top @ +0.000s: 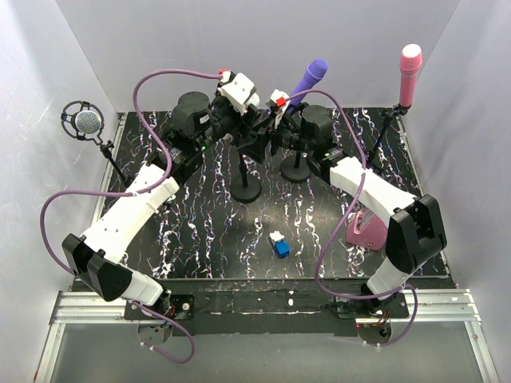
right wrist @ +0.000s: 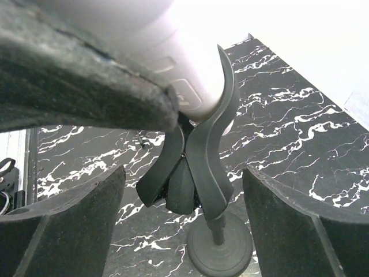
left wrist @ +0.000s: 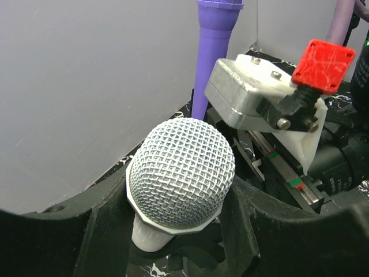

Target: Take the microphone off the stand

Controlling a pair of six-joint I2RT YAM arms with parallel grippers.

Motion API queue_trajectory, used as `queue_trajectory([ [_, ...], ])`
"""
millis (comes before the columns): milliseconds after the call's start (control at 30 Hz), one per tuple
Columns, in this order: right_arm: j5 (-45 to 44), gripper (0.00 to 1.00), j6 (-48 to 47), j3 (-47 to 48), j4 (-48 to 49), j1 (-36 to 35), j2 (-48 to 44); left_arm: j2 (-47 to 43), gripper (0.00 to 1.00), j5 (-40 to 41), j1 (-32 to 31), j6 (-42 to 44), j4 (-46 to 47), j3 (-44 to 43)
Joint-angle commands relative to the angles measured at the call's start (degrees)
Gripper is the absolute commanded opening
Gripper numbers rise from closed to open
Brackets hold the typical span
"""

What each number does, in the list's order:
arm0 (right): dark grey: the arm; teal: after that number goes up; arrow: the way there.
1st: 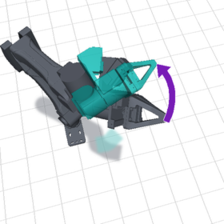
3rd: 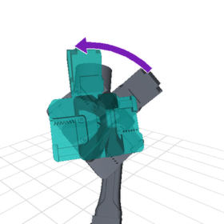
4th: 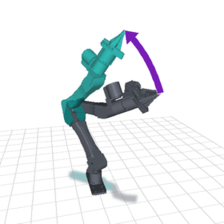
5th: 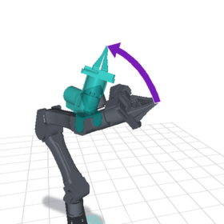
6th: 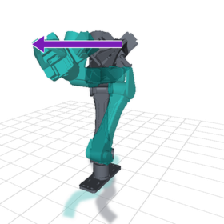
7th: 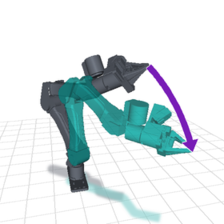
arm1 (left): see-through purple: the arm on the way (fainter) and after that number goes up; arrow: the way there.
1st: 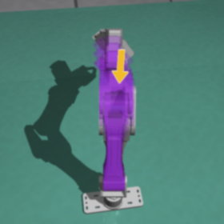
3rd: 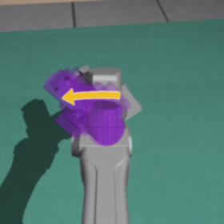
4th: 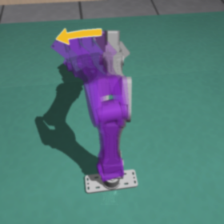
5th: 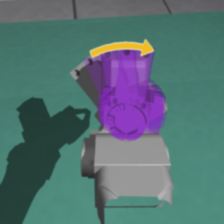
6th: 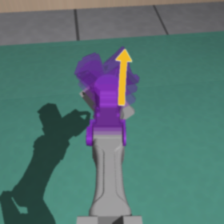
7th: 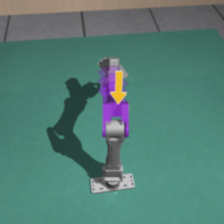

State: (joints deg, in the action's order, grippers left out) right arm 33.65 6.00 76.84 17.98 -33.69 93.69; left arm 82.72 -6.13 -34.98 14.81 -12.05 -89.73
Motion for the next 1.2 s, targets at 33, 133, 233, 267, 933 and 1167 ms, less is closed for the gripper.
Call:
queue_trajectory([
  [33, -5.3, 0.84, -2.4, 1.7, 3.7, -1.2, 0.4, 0.2, 0.00, 0.0, 0.1, -5.4, -3.4, -1.4],
  [133, -8.9, 0.74, -5.2, 1.5, 3.6, -1.9, 0.1, 0.1, 0.00, -0.1, 0.2, -5.8, -3.5, -1.3],
  [233, -8.6, 0.55, -5.8, 1.7, 3.4, -2.0, 0.1, 0.1, 0.00, -0.1, 0.1, -6.2, -3.5, -0.8],
  [267, -8.3, 0.46, -5.8, 2.0, 3.0, -2.0, 0.2, 0.0, 0.00, -0.2, 0.2, -6.2, -3.4, -0.7],
  [933, -3.7, 0.01, -10.3, -0.5, -2.2, -2.0, -3.5, 1.5, 0.00, -1.7, 0.4, 2.9, 3.1, -7.5],
  [1167, -3.7, 0.01, -10.2, -0.5, -2.9, -2.0, -3.3, 4.4, 0.00, -3.6, 0.3, 3.5, 2.7, -16.2],
])
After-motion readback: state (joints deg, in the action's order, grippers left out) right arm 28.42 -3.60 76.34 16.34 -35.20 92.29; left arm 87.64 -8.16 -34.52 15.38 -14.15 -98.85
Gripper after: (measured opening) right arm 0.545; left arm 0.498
